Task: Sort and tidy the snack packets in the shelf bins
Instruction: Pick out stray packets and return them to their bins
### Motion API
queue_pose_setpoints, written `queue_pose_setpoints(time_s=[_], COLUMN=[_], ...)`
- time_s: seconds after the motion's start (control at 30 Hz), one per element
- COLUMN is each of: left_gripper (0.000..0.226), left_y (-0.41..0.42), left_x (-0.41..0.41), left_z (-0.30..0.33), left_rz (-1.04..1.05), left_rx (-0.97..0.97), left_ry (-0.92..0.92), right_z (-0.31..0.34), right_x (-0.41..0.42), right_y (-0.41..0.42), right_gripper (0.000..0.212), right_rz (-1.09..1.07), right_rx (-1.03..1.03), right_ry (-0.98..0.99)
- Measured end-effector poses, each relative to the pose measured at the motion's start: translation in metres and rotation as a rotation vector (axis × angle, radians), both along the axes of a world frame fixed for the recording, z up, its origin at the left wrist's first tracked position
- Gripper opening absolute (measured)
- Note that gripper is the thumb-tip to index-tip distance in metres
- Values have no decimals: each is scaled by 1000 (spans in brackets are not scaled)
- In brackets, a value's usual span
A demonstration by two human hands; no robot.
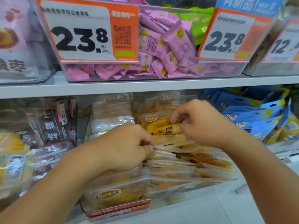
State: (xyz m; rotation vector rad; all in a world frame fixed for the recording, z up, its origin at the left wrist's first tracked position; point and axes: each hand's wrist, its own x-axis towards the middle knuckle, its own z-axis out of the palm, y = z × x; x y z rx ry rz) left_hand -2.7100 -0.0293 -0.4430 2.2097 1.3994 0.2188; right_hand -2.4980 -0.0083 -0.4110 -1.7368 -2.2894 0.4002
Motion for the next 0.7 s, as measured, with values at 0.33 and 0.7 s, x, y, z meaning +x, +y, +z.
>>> queue_pose_setpoints(time_s=[0.33, 0.7], left_gripper=[29, 58], left_y=[-6, -1], left_x=[-4, 3], left_z=[-8, 1], left_rz=[-50, 145], left_rx=[-99, 230], left_ry=[-121, -225], right_z=[-27, -20], right_x=[4, -23], right_y=[28, 13], right_gripper=[31, 9], right_rz=[-241, 197], right_rx=[-47, -62], right_ry=[-489, 216])
